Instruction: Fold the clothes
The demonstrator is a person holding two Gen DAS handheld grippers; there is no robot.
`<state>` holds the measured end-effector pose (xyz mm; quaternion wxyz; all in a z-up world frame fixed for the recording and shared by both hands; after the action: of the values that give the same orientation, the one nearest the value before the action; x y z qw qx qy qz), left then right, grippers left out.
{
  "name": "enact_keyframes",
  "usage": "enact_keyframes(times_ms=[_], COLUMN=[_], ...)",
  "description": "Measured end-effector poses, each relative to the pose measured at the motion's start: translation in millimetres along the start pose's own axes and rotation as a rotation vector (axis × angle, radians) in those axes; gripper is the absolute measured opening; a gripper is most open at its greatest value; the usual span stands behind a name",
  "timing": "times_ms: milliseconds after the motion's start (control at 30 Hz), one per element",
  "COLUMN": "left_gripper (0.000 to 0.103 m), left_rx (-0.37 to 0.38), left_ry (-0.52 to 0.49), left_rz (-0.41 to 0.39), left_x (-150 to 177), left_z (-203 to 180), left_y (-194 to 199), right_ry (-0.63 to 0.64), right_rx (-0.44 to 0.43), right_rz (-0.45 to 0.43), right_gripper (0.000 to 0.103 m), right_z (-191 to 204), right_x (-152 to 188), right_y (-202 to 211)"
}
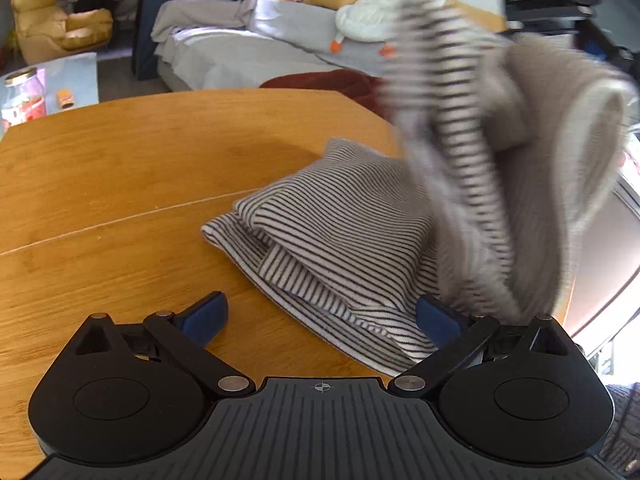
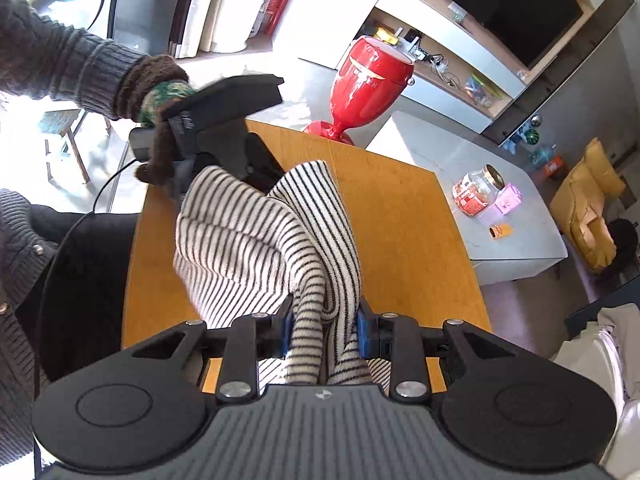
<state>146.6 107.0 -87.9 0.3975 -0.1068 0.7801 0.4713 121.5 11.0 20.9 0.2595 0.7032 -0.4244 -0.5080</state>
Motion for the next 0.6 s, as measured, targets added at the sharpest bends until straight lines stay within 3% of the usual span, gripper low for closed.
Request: enact_keyframes(times_ms=[133, 200, 300, 400, 467, 600], left_gripper=[0.102, 0.102, 0.102, 0.102, 0.102, 0.102], left_rx=[-0.047, -0.068, -0.057, -0.024, 0.011, 0.047], left_ry=[0.046, 0.072, 0.098, 0.061, 0.017, -0.09], left_rz=[-0.004, -0.043, -0.127, -0.191, -0.205, -0.172], left_x=[-2.8, -11.8, -35.1, -63.6, -78.2, -87.7], left_z=[11.1, 15.7, 12.7, -3.1, -16.6, -39.1], left_y=[19.9, 40.3, 72.3, 84.8, 78.2, 41.4], right_ry=[-0.037, -0.059, -0.172, -0.257, -0.316, -0.449], right_rx=[-0.092, -0.128, -0.171, -0.163, -0.145, -0.079], right_rz=[0.03, 0.04, 0.01, -0.012, -0.028, -0.114], right_gripper=[0.029, 0.034, 0.044, 0.052, 0.057, 0.081], right_z=[-20.3, -26.3, -42.8, -52.4, -58.3, -77.1], right_x=[14.4, 22.9, 26.7, 34.1, 36.1, 40.7], right_y=[-67.0, -90.6, -90.8, -80.3, -69.6, -35.5])
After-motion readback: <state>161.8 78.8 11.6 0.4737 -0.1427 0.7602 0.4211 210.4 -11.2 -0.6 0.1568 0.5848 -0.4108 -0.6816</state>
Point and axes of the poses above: each gripper's, at about its wrist camera, not at the fingertips, and y roughly against the way its jaws point, z to its left, x to its underside, the point moved 10 cm from there along -y, roughly the way its jaws point, and after that the axes turned 2 degrees about -x, right-handed, at the moved point
